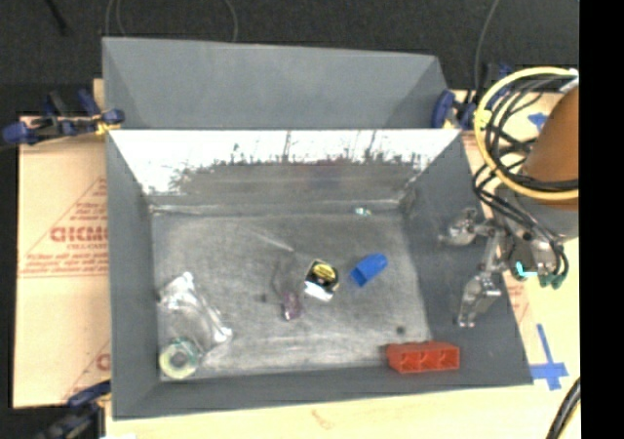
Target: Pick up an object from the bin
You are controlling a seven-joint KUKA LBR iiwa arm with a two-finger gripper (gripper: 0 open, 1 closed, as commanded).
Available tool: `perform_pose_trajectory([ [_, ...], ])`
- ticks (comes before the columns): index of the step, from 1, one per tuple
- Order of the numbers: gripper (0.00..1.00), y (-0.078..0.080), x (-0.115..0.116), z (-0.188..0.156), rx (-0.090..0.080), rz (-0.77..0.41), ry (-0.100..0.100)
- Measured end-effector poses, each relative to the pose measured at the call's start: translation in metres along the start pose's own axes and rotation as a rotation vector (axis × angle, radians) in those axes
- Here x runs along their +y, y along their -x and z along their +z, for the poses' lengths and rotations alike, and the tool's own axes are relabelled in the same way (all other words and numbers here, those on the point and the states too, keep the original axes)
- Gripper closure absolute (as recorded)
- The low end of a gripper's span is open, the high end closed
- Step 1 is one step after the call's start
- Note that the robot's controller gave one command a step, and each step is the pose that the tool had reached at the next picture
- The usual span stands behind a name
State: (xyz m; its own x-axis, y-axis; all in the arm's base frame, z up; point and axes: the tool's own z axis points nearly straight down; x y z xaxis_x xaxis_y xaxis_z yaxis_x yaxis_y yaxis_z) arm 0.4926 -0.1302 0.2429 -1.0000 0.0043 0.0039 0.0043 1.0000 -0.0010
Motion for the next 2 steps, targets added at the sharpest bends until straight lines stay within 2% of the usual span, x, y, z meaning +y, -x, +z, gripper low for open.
perform_pose_trajectory([
  [1, 0.0, -0.0053, 0.003, 0.1644, -0.009, -0.263, -0.001],
  [2, 1.0, -0.0052, 0.0019, 0.1622, -0.011, -0.265, -0.004],
])
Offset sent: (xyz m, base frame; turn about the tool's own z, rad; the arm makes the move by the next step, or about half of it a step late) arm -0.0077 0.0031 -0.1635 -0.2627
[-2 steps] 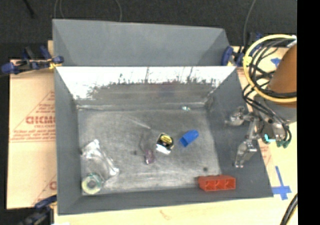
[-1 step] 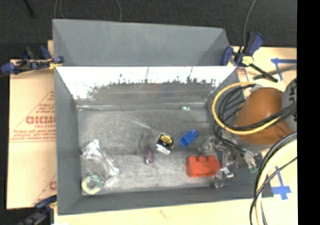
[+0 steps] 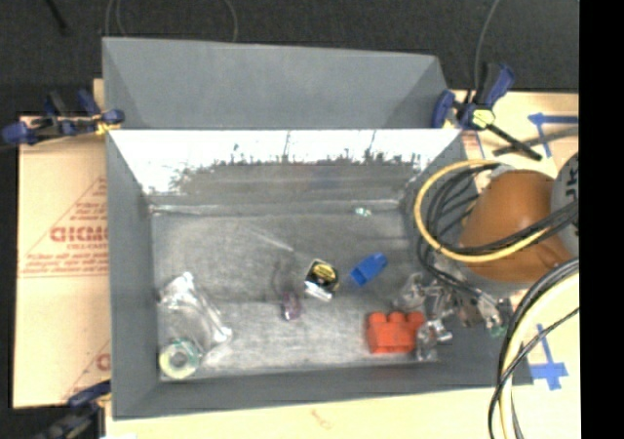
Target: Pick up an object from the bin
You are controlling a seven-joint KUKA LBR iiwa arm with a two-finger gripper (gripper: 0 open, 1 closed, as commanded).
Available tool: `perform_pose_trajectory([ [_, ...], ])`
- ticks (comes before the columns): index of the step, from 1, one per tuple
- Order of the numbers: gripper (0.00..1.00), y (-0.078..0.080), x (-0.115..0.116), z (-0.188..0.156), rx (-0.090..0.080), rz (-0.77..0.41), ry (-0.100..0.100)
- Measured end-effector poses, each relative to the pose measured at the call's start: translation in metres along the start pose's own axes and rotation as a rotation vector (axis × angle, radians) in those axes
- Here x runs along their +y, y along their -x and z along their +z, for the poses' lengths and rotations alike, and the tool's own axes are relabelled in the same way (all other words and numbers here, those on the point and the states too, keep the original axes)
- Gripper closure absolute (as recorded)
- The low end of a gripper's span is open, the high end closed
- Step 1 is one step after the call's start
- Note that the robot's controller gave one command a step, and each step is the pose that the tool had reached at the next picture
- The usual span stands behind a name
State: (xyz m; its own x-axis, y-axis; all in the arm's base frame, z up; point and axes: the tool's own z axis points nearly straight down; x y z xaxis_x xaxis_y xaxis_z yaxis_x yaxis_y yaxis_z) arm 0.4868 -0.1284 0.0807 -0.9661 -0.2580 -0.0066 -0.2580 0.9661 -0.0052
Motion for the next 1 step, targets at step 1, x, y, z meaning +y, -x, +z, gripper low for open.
perform_pose_trajectory([
  [1, 1.0, 0.0121, -0.0154, -0.1404, -0.004, 0.028, -0.002],
])
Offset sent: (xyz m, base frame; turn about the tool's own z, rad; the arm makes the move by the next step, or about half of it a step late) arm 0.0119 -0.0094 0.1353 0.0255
